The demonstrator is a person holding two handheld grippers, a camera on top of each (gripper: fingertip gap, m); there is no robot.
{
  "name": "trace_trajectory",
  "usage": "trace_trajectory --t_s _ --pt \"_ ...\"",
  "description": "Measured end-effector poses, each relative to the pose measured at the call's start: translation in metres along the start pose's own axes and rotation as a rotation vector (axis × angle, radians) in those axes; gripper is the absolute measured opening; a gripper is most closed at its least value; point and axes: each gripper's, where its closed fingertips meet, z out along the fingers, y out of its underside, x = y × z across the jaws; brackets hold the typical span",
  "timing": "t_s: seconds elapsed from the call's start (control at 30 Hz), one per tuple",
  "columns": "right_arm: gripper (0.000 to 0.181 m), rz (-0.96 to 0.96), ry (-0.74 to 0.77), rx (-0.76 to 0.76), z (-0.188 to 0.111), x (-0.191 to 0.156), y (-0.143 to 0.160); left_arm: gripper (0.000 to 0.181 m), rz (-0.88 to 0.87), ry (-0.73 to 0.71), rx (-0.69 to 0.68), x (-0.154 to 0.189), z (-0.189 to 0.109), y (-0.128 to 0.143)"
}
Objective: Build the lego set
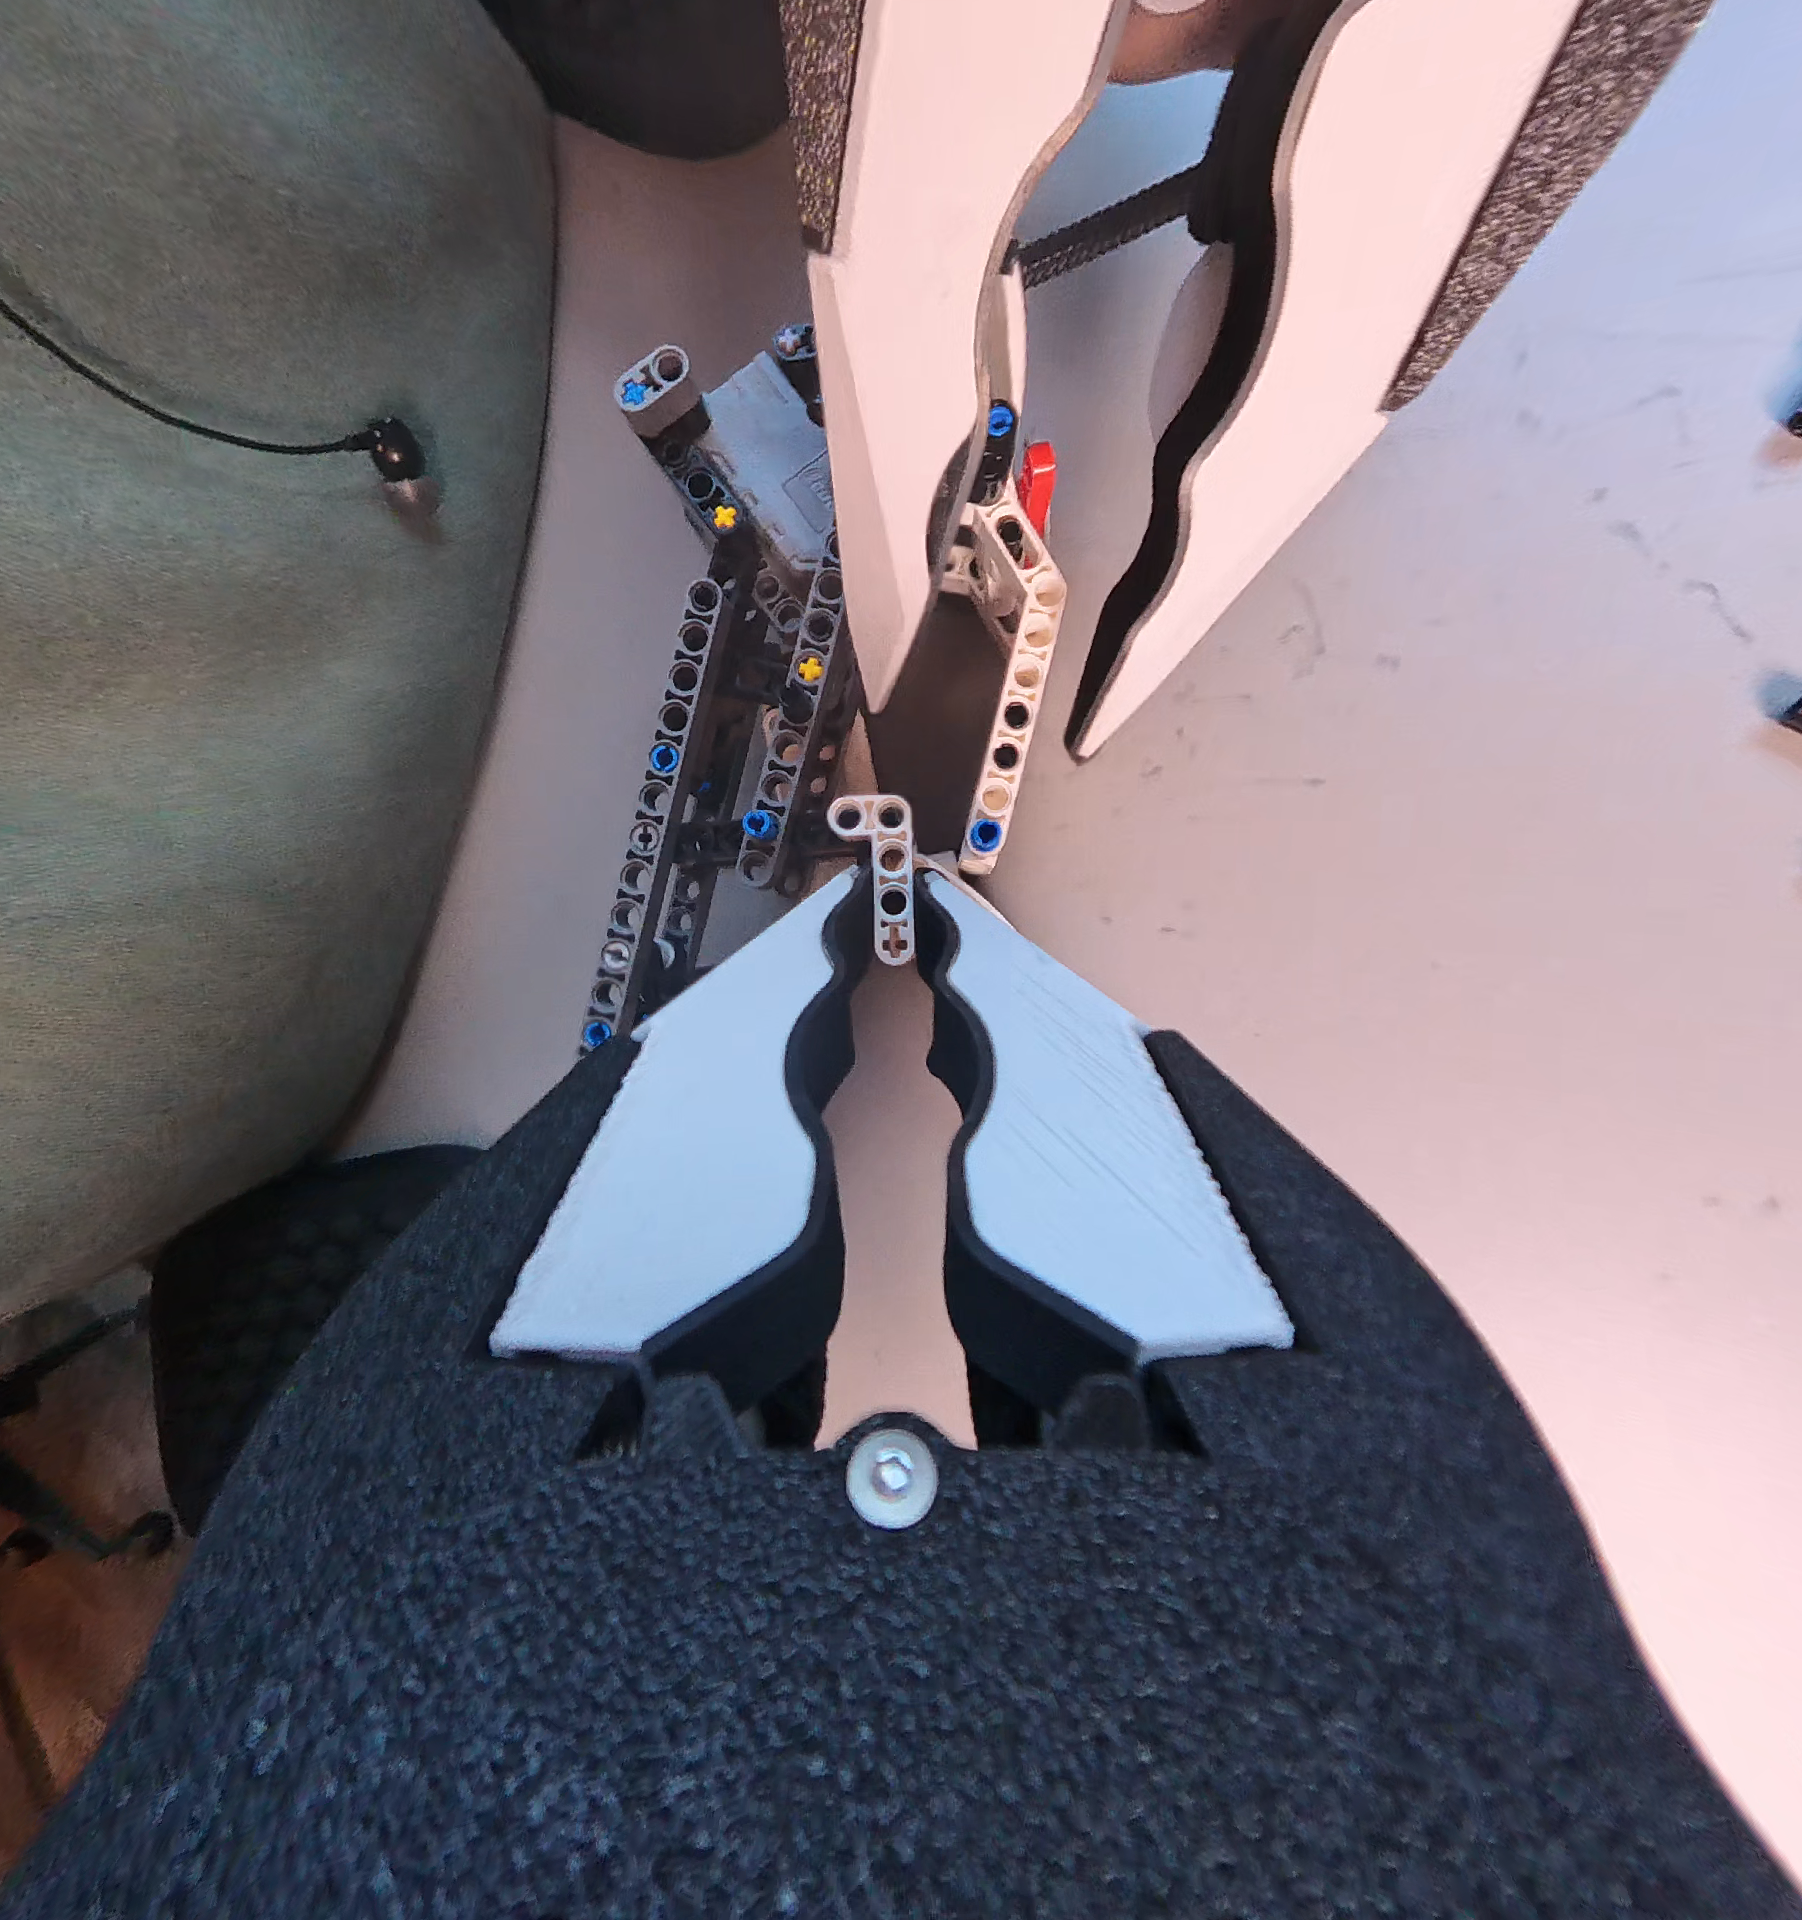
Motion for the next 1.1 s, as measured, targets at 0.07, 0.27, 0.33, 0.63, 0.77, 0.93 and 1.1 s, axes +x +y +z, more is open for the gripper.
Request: trace_trajectory --t_s 0.07,0.27,0.33,0.63,0.77,0.93,1.1 --pt "0.007 -0.011 -0.014 -0.02 0.001 -0.002 0.0 0.031 0.015 0.002 0.001 0.0 0.001 -0.002" --pt "0.007 -0.014 -0.04 -0.048 0.005 -0.007 -0.002 0.031 0.009 0.056 -0.004 0.006 0.011 -0.002" --pt "0.007 -0.018 -0.054 -0.052 0.007 -0.01 -0.001 0.031 0.009 0.073 -0.011 0.009 0.013 0.0" --pt "0.007 -0.02 -0.081 -0.043 0.014 -0.024 -0.002 0.032 -0.008 0.128 -0.018 0.021 0.019 0.008" --pt "0.007 -0.018 -0.1 -0.023 0.019 -0.037 -0.002 0.031 0.0 0.143 -0.03 0.031 0.022 0.014" --pt "0.007 -0.038 -0.105 0.01 0.029 -0.057 -0.004 0.029 -0.001 0.184 -0.042 0.051 0.027 0.024" --pt "0.007 -0.041 -0.09 0.037 0.04 -0.084 -0.004 0.025 -0.017 0.235 -0.031 0.075 0.032 0.035"
